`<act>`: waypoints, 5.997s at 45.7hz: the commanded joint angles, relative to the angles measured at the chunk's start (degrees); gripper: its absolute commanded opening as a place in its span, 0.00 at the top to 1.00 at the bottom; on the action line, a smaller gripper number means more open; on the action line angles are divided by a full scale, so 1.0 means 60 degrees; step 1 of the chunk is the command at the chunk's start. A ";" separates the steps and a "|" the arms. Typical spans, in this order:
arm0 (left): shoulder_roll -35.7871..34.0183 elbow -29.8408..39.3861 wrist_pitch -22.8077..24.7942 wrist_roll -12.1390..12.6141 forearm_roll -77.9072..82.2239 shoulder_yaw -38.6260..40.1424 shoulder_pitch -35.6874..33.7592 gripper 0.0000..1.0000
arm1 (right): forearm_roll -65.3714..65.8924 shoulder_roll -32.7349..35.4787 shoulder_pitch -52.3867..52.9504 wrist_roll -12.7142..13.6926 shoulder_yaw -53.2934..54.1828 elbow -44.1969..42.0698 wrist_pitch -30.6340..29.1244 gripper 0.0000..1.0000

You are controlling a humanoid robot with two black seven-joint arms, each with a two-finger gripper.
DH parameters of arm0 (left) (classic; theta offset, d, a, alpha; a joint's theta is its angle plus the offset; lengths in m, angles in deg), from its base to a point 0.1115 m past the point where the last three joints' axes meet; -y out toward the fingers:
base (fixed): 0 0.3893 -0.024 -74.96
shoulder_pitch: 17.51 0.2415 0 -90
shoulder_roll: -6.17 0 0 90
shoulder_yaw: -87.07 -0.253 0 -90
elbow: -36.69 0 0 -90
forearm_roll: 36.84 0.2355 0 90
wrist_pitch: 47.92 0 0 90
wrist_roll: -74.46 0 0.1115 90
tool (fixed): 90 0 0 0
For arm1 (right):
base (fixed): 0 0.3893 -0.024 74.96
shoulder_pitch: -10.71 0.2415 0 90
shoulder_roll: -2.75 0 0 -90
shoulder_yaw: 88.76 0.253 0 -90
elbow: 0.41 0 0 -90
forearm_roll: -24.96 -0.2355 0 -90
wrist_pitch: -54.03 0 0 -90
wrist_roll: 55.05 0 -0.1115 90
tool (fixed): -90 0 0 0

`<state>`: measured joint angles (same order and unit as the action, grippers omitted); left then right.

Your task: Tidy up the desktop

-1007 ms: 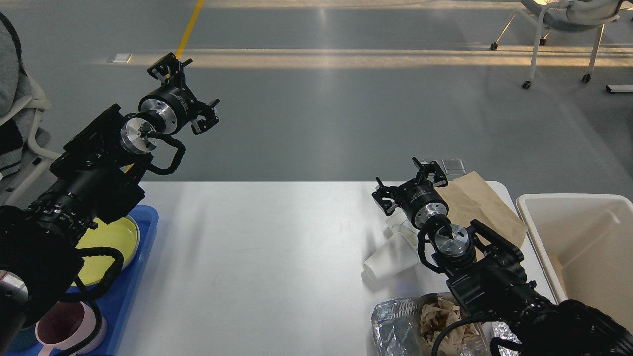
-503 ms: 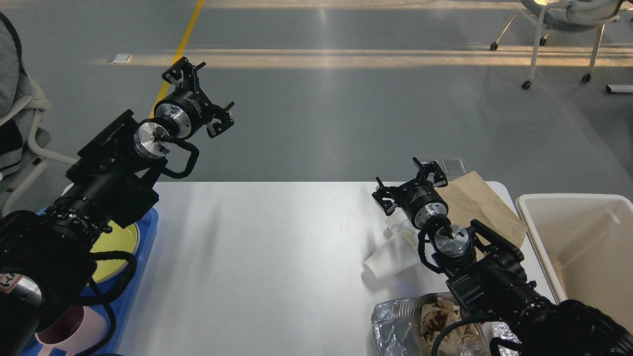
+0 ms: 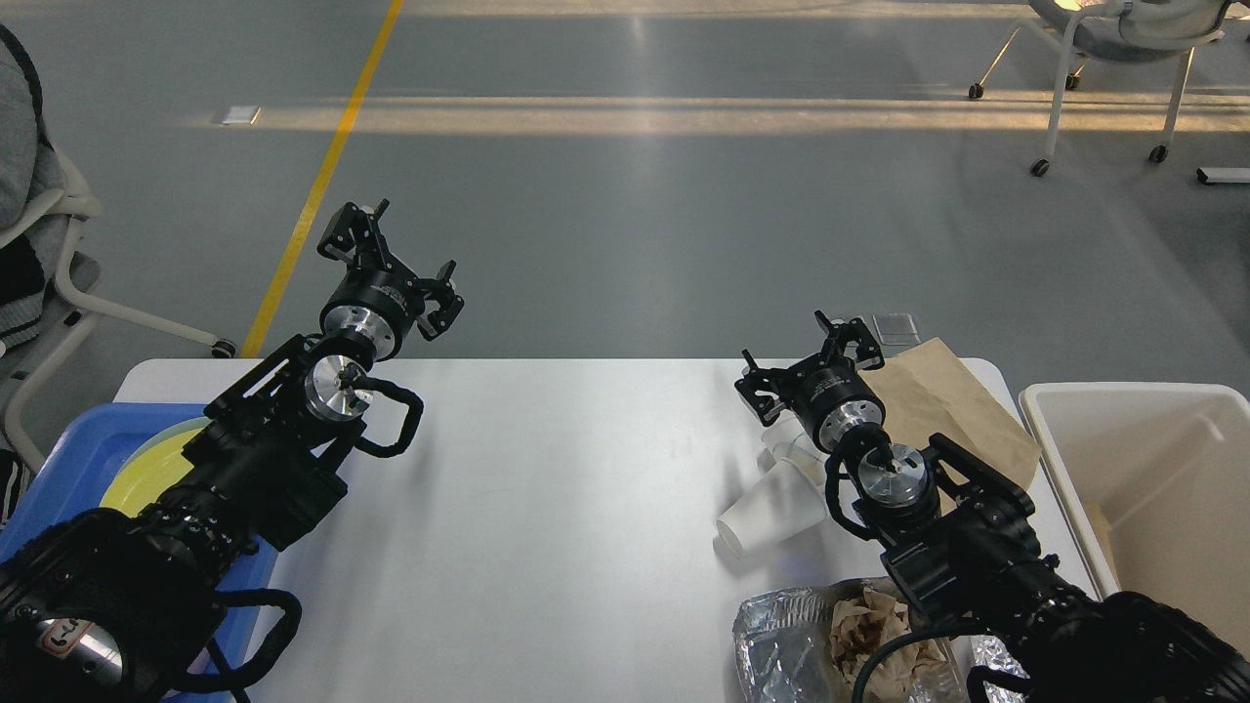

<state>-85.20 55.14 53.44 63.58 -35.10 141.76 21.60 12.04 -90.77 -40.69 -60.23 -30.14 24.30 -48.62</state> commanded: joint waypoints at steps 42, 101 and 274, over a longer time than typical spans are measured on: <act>-0.0021 0.0031 0.1608 -0.2464 -0.0130 0.0201 0.1319 0.00 | 0.0000 0.0000 -0.0001 0.0000 0.0000 -0.0001 0.0000 0.00; -0.0021 0.0031 0.1622 -0.2464 -0.0130 0.0201 0.1319 0.00 | 0.0015 0.0015 0.0013 0.0000 -0.0234 0.0013 0.0000 0.00; -0.0021 0.0031 0.1608 -0.2464 -0.0130 0.0201 0.1319 0.00 | 0.3589 0.6709 1.8209 0.0103 -1.8472 0.7513 -0.7057 0.00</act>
<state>-85.32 55.32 63.11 48.80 -35.88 142.97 29.52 33.52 -50.16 71.22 -59.59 -140.74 69.41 -90.97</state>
